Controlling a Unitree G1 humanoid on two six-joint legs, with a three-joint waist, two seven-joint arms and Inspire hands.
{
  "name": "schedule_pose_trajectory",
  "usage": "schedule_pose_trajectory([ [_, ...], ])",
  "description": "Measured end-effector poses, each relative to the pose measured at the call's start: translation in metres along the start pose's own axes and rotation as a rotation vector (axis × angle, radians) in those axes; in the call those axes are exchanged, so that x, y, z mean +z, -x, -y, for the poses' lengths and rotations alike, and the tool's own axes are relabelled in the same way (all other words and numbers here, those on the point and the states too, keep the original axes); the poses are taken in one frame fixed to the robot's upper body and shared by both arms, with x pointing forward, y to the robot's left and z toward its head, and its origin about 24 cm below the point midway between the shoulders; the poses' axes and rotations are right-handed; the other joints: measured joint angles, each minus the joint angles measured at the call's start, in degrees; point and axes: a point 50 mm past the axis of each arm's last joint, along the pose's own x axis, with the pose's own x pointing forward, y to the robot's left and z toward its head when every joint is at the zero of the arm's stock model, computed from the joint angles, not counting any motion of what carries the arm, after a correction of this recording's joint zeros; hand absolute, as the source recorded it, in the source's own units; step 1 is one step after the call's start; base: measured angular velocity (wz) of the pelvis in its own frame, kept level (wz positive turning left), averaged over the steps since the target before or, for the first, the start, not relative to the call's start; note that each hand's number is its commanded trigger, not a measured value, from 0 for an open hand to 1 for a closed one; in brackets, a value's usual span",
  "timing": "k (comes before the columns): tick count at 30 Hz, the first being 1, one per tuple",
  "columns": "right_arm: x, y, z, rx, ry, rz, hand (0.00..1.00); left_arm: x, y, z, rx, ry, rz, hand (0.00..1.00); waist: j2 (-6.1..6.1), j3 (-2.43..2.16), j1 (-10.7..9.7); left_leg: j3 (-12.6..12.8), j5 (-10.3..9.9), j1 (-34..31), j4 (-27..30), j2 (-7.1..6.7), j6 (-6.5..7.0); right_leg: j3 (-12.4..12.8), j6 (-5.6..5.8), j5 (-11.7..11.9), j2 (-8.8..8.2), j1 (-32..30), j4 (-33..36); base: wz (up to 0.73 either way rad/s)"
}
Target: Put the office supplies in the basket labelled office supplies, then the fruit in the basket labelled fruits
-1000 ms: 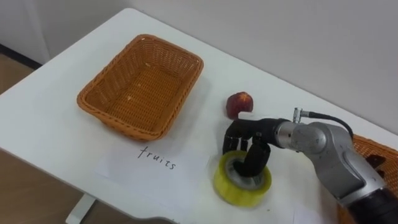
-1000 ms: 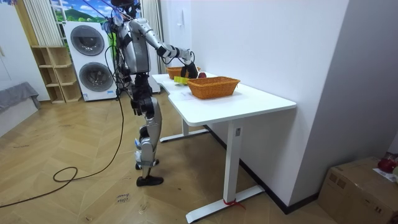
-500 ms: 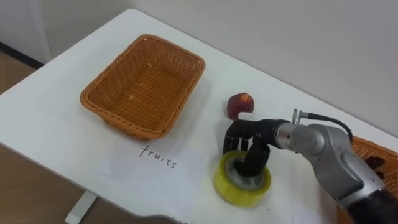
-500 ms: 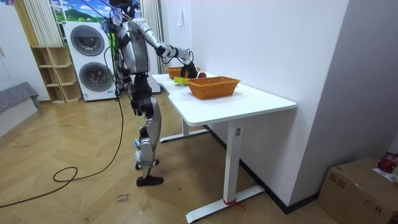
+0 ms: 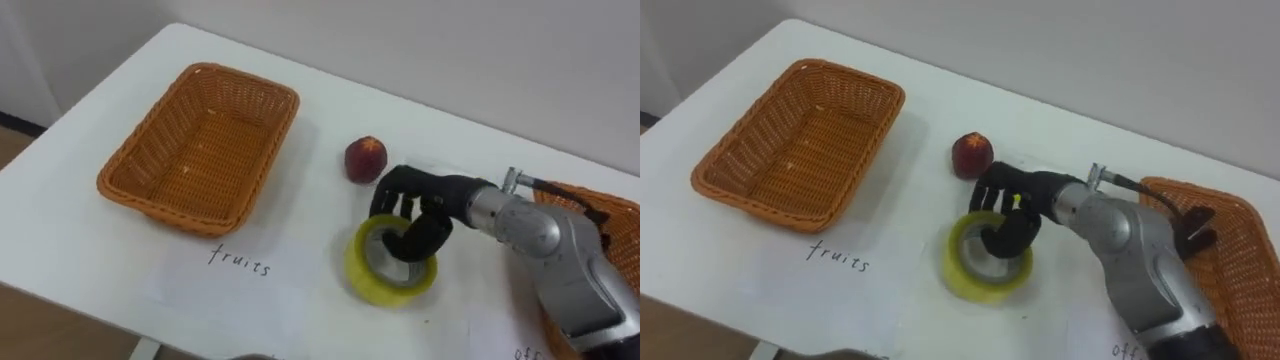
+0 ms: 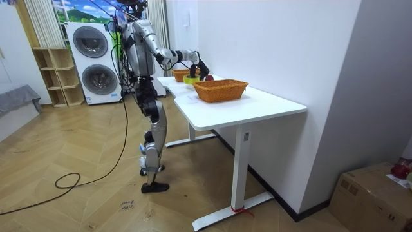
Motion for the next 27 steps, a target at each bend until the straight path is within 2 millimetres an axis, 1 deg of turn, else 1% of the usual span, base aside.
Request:
schedule_pose_trajectory([
  [2,-0.002,0.002,0.004,-0.034,-0.009,-0.003,1.00,-0.002,0.001,0.000,0.003,0.016,-0.002,0.00,0.04,-0.04,-0.4,0.5,0.0,0.0,0.0,0.14,0.00,0.3,0.00,0.0,-0.07,-0.1,0.0,-0.10],
  [3,-0.003,0.003,0.006,-0.045,-0.013,-0.005,1.00,-0.003,0.001,0.001,0.003,0.018,-0.001,0.00,0.04,-0.04,-0.5,0.6,0.0,0.1,0.0,0.44,0.00,0.3,0.00,0.0,-0.03,-0.1,0.0,-0.13],
  [6,-0.008,0.007,0.014,-0.108,-0.026,-0.012,1.00,-0.003,0.003,0.007,-0.003,0.040,-0.010,0.00,0.50,0.05,-1.1,1.2,0.0,0.8,-0.3,0.44,0.01,1.1,0.01,0.0,0.13,0.3,0.0,-0.11],
  [8,-0.010,0.010,0.020,-0.163,-0.033,-0.013,1.00,-0.004,0.004,0.011,-0.009,0.044,-0.014,0.00,1.06,-0.15,-2.0,1.4,0.0,1.0,-0.5,0.46,0.02,1.4,0.03,0.0,0.16,0.6,0.1,-0.03],
  [9,-0.012,0.012,0.025,-0.201,-0.038,-0.016,1.00,-0.004,0.004,0.011,-0.011,0.046,-0.014,0.00,1.35,-0.11,-2.1,1.4,0.0,1.1,-0.6,0.46,0.02,1.4,0.03,0.0,0.15,0.7,0.1,0.00],
  [11,-0.016,0.016,0.032,-0.255,-0.045,-0.025,1.00,-0.005,0.004,0.011,-0.014,0.051,-0.018,0.00,1.73,-0.19,-2.4,1.5,0.0,1.2,-0.5,0.50,0.02,1.5,0.03,0.0,0.15,0.7,0.1,-0.02],
  [12,-0.017,0.018,0.036,-0.286,-0.049,-0.030,1.00,-0.007,0.005,0.011,-0.019,0.058,-0.026,0.00,1.99,-0.33,-2.5,1.6,0.0,1.4,-0.6,0.54,0.02,1.6,0.03,0.0,0.15,0.8,0.1,-0.05],
  [14,-0.018,0.021,0.040,-0.325,-0.051,-0.032,1.00,-0.010,0.005,0.012,-0.023,0.066,-0.036,0.00,2.32,-0.47,-3.2,1.8,0.0,1.8,-0.8,0.54,0.02,1.7,0.03,0.0,0.15,1.0,0.2,-0.05],
  [15,-0.017,0.023,0.042,-0.349,-0.050,-0.026,1.00,-0.011,0.006,0.013,-0.025,0.067,-0.041,0.00,2.34,-0.69,-3.5,1.8,0.0,1.8,-0.9,0.52,0.03,1.7,0.03,0.0,0.16,1.0,0.2,0.00],
  [18,-0.013,0.028,0.050,-0.419,-0.061,0.009,1.00,-0.011,0.006,0.013,-0.021,0.084,-0.044,0.00,2.41,-0.79,-4.9,1.9,0.0,1.8,-1.0,0.45,0.04,1.9,0.03,0.0,0.20,0.9,0.1,0.00],
  [20,-0.015,0.031,0.054,-0.458,-0.076,0.016,1.00,-0.009,0.005,0.012,-0.018,0.088,-0.036,0.00,2.26,-0.89,-5.2,2.2,0.0,1.9,-0.9,0.45,0.04,2.3,0.03,0.0,0.27,0.8,0.1,-0.06],
  [22,-0.017,0.034,0.058,-0.498,-0.089,0.012,1.00,-0.006,0.005,0.012,-0.017,0.091,-0.028,0.00,2.20,-0.93,-5.4,2.4,0.0,1.9,-0.7,0.46,0.05,2.6,0.03,0.0,0.31,0.8,0.1,-0.06],
  [25,-0.022,0.041,0.066,-0.574,-0.115,0.004,1.00,-0.004,0.005,0.013,-0.020,0.102,-0.026,0.00,2.15,-0.91,-6.4,2.5,0.0,2.0,-0.8,0.49,0.06,2.9,0.04,0.0,0.33,0.7,0.1,-0.02],
  [27,-0.025,0.045,0.070,-0.619,-0.127,-0.004,1.00,-0.003,0.005,0.013,-0.019,0.102,-0.028,0.00,1.99,-0.94,-6.8,3.0,0.0,2.0,-1.0,0.52,0.05,3.4,0.04,0.0,0.44,0.4,0.2,-0.10],
])
